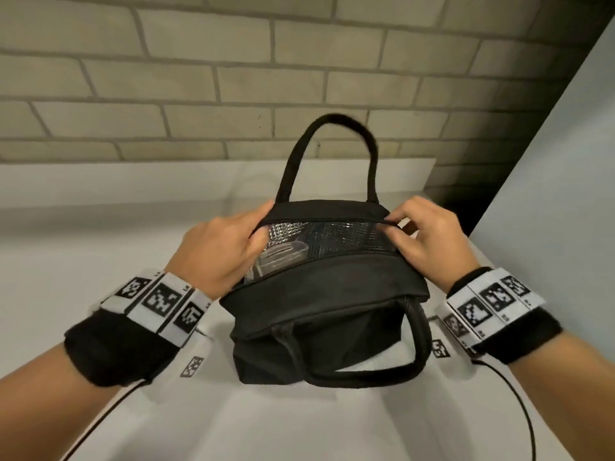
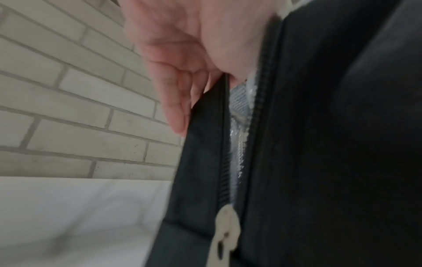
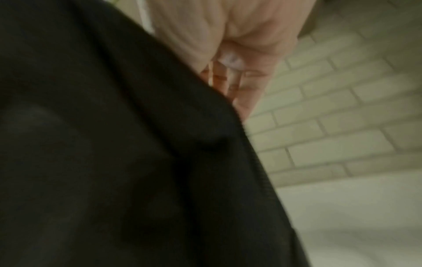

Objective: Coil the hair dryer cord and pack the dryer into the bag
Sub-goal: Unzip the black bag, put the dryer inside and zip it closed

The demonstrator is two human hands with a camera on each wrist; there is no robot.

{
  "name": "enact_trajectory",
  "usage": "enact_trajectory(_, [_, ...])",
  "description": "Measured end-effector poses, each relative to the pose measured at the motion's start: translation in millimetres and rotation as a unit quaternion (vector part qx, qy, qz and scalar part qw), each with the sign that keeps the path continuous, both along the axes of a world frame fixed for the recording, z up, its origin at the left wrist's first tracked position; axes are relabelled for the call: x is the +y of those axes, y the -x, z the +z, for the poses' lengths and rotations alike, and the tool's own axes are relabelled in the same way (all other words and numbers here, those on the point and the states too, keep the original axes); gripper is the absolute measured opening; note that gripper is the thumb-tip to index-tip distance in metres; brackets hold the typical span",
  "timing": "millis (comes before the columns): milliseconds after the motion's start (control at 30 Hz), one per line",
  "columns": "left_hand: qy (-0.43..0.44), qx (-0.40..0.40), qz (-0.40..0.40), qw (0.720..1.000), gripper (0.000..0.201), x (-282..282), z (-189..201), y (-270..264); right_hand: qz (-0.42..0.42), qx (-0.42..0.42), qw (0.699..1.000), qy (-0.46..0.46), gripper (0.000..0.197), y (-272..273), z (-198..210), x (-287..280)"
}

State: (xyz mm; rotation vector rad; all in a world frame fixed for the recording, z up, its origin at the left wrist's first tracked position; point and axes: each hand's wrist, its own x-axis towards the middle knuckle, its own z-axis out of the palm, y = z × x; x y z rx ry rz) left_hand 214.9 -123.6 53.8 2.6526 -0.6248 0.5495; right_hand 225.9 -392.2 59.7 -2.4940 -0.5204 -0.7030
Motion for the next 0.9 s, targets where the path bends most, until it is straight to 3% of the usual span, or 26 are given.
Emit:
enact_trajectory(100, [0.006,0.032,0.049,0.998,0.062,3.6,2.6,-1.4,0.004,0.08,0.995,-0.052,0.004,-8.1,3.1,5.6])
enact_trajectory(233, [0.036,0.063,0.049,0.996,0.044,3.6,7.5,0.2,0.107,0.171,0.967,-0.156,0.016,2.0,20.0,-6.5])
enact_trajectory(333, [0.11,0.077,0.006,0.991,0.049,7.1,10.8,5.5,0.151,0.333,0.927,-0.082,0.045,7.8,17.2,-20.2])
enact_trajectory(433, [0.211,-0.005,-0.043,0.977,0.021,18.3,16.0,25.2,0.078,0.408,0.908,-0.057,0.042,4.2,0.7,-38.4])
enact_trajectory(467, [0.24,0.013,-0.039,0.97,0.014,23.9,13.3,32.5,0.055,0.416,0.906,-0.057,0.04,2.7,-3.4,-41.9])
enact_trajectory(600, [0.252,0.153,-0.016,0.955,0.03,33.9,-23.5,48.9,0.035,0.385,0.914,-0.123,0.035,3.1,-16.3,-32.8])
enact_trajectory(800, [0.325,0.195,0.009,0.925,0.019,24.2,-37.0,37.8,0.014,0.269,0.935,-0.23,0.038,6.7,-30.1,-10.5])
enact_trajectory(900, [0.399,0.184,0.047,0.897,0.019,16.5,-38.4,28.8,-0.004,0.252,0.947,-0.197,0.03,6.9,-36.1,-15.2])
